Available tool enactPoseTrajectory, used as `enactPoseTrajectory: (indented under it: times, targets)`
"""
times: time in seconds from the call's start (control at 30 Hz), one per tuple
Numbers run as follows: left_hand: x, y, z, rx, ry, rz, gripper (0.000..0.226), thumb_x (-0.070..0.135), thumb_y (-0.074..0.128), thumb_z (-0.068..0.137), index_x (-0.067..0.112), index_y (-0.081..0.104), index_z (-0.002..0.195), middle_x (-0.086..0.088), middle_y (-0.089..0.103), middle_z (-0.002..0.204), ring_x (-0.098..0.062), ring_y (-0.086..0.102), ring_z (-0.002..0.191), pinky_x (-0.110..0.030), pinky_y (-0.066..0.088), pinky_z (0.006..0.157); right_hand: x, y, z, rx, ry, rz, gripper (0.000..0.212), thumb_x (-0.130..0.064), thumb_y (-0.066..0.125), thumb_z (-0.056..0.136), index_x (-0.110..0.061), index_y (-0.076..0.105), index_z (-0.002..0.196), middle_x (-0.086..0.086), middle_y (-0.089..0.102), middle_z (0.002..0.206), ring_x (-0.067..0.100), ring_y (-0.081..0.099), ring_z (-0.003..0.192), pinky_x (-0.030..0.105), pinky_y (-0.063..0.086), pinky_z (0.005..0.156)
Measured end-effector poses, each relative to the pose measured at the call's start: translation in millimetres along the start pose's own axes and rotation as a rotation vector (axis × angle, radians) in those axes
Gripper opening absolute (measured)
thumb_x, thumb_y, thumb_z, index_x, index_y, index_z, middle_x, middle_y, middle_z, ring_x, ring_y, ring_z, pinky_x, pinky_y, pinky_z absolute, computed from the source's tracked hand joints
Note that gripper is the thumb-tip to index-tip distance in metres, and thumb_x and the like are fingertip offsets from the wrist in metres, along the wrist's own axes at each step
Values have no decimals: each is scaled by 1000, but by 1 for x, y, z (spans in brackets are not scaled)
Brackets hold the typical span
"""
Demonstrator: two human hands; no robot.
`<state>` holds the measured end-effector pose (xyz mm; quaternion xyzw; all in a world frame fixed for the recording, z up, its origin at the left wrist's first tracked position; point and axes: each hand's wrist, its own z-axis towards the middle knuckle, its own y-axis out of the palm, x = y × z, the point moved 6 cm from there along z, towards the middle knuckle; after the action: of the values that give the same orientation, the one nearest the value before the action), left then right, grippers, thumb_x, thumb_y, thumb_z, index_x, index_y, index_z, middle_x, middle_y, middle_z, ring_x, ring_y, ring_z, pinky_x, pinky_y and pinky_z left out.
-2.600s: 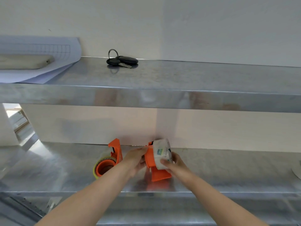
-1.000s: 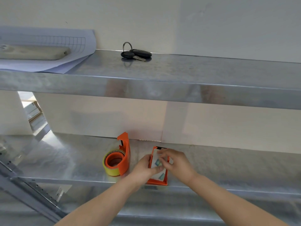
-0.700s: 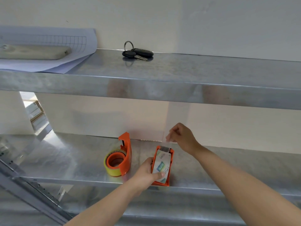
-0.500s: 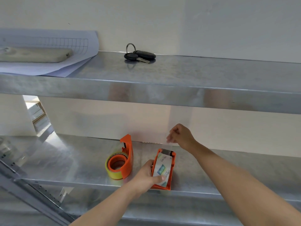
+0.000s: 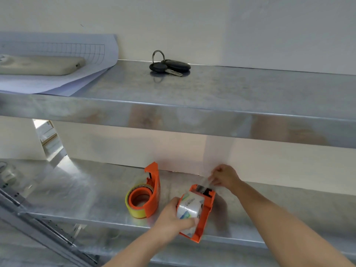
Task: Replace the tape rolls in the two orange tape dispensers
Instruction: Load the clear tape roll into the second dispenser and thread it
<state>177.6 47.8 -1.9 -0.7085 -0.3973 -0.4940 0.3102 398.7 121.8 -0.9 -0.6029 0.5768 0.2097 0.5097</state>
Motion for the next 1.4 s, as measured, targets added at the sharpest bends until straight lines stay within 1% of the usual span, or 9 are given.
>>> enactPoseTrajectory:
  times: [0.2,0.3,0.43,0.63,0.8,1.0,1.1,1.23,1.4]
  targets:
    - [15,-10,-7,2,56,-173,68,30,78,45,10,58,107,0,72,85,-10,68,79,-24,52,68,55,26,-9,-232,323,331,16,-3,52,92,-2,62,105,14,66,84,20,66,59,30,58,53]
    - [23,-11,-8,6,76,-316,63,20,78,51,8,59,109,-1,74,84,-13,69,77,-25,53,68,53,34,-15,-332,329,540,43,-10,65,85,-2,58,126,16,65,113,28,68,95,33,60,78]
    - [33,-4,-8,-21,86,-557,45,6,68,63,3,61,107,-9,74,81,-19,71,74,-29,57,63,34,45,-31,-454,217,736,43,-20,58,90,-5,55,129,19,55,135,34,50,128,44,40,110]
    - [40,2,1,6,117,-821,33,8,54,76,4,64,108,-14,73,90,-23,70,81,-38,56,80,10,49,-71,-305,2,863,31,-31,53,83,-9,72,92,15,66,92,26,62,85,33,49,76]
    - [28,25,10,15,65,-979,32,11,42,83,-2,62,103,-18,75,87,-25,73,78,-39,53,84,7,62,-98,-180,-111,869,37,-31,67,71,-17,66,105,14,73,99,24,69,86,35,52,79]
    - [2,23,13,39,-117,-540,53,34,22,96,5,60,118,-16,69,115,-28,59,115,-46,44,104,24,54,-83,-32,-47,741,42,-25,55,74,-26,63,115,11,76,97,38,62,86,55,49,81]
    - [-8,13,15,105,-208,-153,39,39,24,95,22,56,109,-9,63,121,-21,59,110,-31,51,82,35,52,-71,-10,-41,655,36,-15,50,85,-29,63,115,9,75,102,34,67,90,45,52,83]
    - [-17,3,15,51,-253,223,48,47,27,92,18,51,121,-23,43,141,-31,42,131,-43,35,112,46,55,-61,-40,4,586,41,-14,53,78,-27,63,115,10,75,102,29,70,95,42,55,90]
    - [-25,0,15,74,-232,293,45,31,29,99,5,45,132,-22,42,142,-34,39,132,-43,30,114,53,62,-52,-19,-39,460,40,-13,52,85,-29,60,121,5,73,107,23,70,98,38,57,86]
